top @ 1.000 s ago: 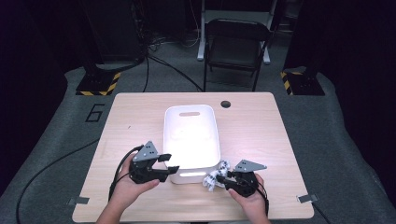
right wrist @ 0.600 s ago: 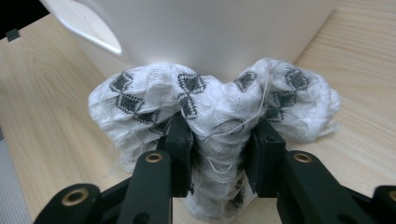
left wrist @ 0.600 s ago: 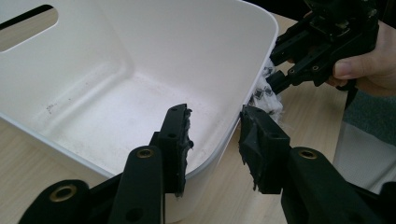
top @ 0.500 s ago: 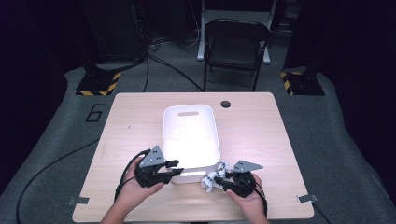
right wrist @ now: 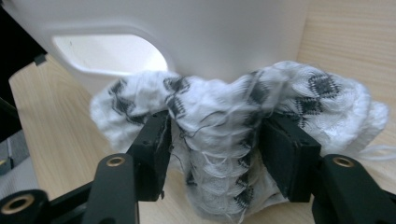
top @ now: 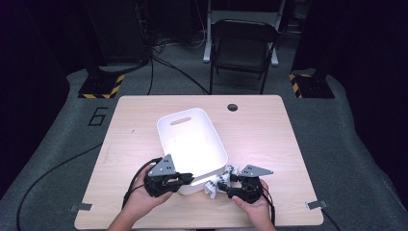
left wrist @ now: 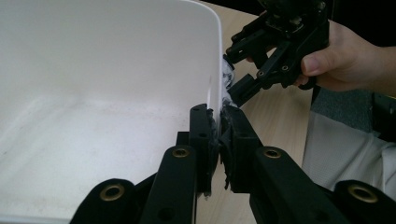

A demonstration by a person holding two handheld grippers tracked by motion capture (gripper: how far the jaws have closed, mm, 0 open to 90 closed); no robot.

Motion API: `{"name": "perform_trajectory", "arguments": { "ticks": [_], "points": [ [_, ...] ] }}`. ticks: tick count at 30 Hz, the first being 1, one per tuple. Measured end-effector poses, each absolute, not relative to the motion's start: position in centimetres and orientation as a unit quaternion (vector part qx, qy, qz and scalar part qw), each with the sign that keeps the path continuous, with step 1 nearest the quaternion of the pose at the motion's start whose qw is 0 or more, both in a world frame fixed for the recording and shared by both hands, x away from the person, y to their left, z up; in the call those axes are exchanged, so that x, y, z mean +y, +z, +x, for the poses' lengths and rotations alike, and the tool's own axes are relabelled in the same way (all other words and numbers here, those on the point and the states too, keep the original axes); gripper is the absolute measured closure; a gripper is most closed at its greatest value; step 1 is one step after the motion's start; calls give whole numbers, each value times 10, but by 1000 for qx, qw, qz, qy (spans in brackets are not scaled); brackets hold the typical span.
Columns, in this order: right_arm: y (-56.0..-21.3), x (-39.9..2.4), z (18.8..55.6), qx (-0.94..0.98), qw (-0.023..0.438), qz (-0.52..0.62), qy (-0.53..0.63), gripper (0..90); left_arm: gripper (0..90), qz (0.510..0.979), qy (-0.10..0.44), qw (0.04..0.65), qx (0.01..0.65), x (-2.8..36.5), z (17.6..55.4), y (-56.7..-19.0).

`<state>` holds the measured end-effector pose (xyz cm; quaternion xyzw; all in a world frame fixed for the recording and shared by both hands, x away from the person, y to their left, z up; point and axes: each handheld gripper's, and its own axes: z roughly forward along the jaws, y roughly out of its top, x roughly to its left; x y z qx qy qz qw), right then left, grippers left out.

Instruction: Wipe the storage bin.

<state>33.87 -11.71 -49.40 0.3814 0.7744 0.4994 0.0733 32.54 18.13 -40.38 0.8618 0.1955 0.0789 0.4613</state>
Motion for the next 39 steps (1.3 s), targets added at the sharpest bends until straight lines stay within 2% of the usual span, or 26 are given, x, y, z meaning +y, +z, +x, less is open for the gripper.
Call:
{"name": "perform_trajectory", "arguments": {
  "ticks": [4,12,16,21,27,29,39],
  "points": [
    [-493,-116,339,766,77,379,514,349,868,863,66,464,190,178,324,-404],
    [-497,-106,338,797,122,356,472,297,864,859,55,472,194,179,325,-406],
    [-501,-103,339,813,125,347,451,224,863,858,53,473,194,179,326,-406],
    [-506,-98,341,814,141,348,443,177,860,858,48,475,191,178,325,-406],
    [-511,-97,344,814,140,352,441,165,854,857,42,478,189,177,326,-407],
    [-513,-95,345,816,142,347,440,186,852,857,40,478,188,177,326,-407],
    [-514,-106,351,818,105,355,441,610,832,857,35,479,187,177,325,-407]
  ]
}}
